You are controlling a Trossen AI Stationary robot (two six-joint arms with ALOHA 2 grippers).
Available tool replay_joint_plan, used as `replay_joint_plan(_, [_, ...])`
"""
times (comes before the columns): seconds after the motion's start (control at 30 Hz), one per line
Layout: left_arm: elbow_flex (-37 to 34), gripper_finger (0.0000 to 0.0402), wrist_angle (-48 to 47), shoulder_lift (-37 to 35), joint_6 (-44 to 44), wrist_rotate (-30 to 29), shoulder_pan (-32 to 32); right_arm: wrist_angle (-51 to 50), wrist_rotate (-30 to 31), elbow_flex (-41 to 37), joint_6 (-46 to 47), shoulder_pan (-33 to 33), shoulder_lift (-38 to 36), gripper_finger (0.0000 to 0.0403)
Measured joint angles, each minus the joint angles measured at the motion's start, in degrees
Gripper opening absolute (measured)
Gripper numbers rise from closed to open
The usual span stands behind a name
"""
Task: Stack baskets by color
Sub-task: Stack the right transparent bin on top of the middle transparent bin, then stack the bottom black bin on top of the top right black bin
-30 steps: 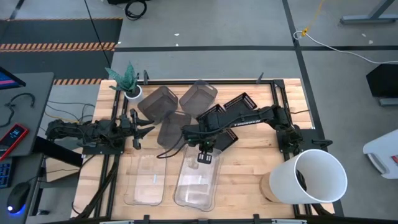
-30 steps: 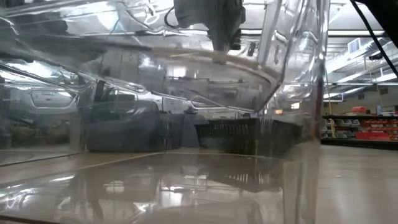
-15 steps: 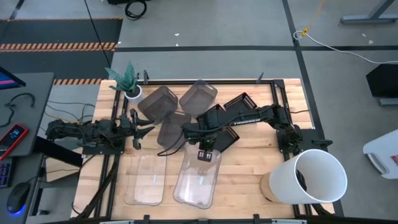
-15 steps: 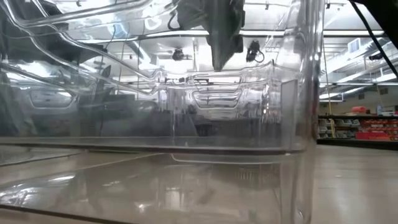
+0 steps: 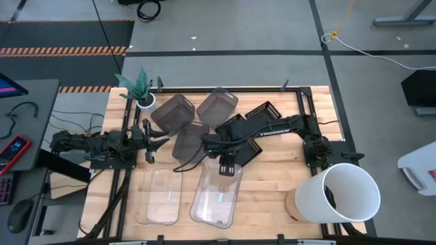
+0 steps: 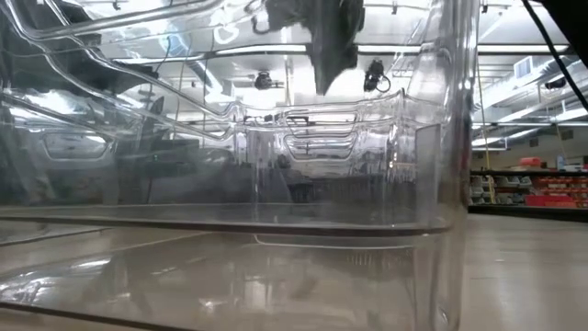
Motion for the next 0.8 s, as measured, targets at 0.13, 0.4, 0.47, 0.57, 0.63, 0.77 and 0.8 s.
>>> replay_joint_plan(0.13, [0.02, 0.0117, 0.02, -0.02, 0.01, 0.00, -0.01, 0.10, 4.69, 0.04, -0.06, 0.48, -2.97, 0.0145])
replay_joint_plan(0.4, [0.00, 0.0117, 0.01, -0.02, 0.00, 0.00, 0.01, 0.50, 6.25, 0.08, -2.03, 0.80, -6.89, 0.0146])
replay_joint_plan(0.47, [0.00, 0.0117, 0.02, -0.02, 0.00, 0.00, 0.00, 0.03, 6.25, 0.08, -2.03, 0.69, -7.59, 0.0146])
replay_joint_plan(0.57, [0.02, 0.0117, 0.02, -0.02, 0.02, 0.00, -0.01, -1.36, 7.28, 0.08, -1.68, 0.73, -8.83, 0.0146])
replay_joint_plan(0.63, [0.00, 0.0117, 0.02, -0.02, 0.00, 0.00, -0.01, -2.24, 8.79, 0.08, -1.08, 1.10, -9.67, 0.0146])
replay_joint_plan(0.77, [0.00, 0.0117, 0.00, -0.02, 0.00, 0.00, 0.01, -3.84, 9.24, 0.08, -0.18, 1.65, -10.73, 0.0146])
replay_joint_plan(0.8, [0.00, 0.0117, 0.02, -0.02, 0.02, 0.00, 0.01, -4.57, 9.25, 0.08, 0.11, 1.80, -10.94, 0.0146])
